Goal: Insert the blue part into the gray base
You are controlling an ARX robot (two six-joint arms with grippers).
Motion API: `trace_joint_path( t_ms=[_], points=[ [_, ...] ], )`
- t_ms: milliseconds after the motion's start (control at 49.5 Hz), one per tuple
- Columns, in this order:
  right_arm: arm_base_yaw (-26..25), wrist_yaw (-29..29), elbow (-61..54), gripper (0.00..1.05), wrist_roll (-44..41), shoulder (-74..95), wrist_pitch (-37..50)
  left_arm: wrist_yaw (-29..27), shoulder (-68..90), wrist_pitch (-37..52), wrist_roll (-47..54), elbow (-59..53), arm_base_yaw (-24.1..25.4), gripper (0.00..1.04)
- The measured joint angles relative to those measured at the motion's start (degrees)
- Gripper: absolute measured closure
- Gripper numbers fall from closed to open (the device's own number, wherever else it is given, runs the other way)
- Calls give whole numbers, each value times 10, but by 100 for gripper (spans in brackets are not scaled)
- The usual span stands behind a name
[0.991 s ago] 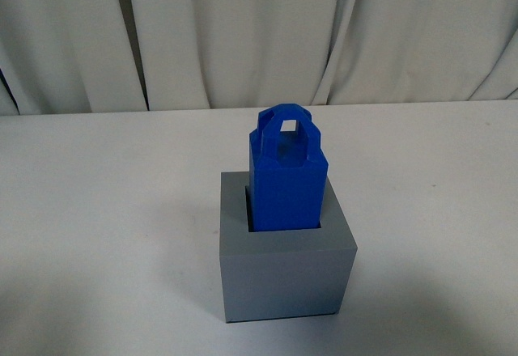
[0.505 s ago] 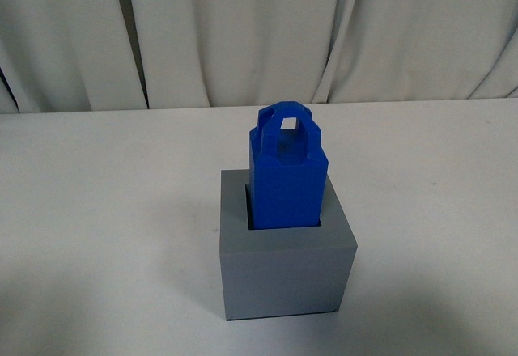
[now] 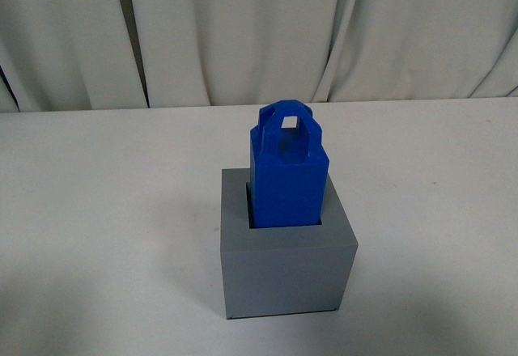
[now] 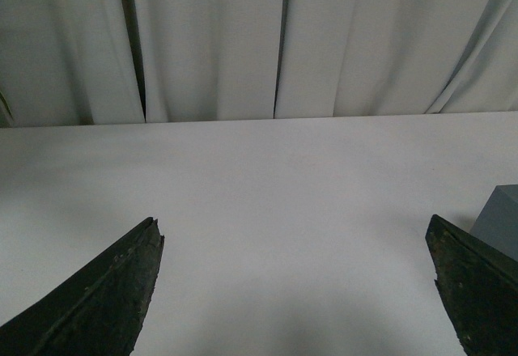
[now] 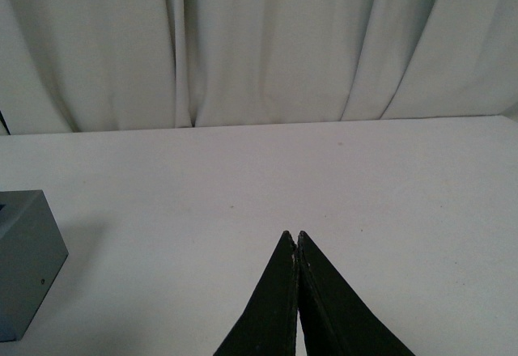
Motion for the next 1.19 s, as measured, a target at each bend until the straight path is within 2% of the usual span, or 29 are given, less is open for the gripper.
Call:
trace_joint_path(
  t_ms=[121, 303, 566, 708, 1193],
  points=[
    [0, 0, 0, 100, -1, 0, 0, 0, 0, 0, 0, 0, 0, 6],
    [0, 0, 0, 63, 0, 0, 0, 0, 0, 0, 0, 0, 0, 6],
    [0, 0, 0, 23, 0, 0, 0, 0, 0, 0, 0, 0, 0, 6],
    [0, 0, 0, 6, 0, 0, 0, 0, 0, 0, 0, 0, 0, 6],
    [0, 0, 0, 7, 1, 0, 0, 0, 0, 0, 0, 0, 0, 6]
  ],
)
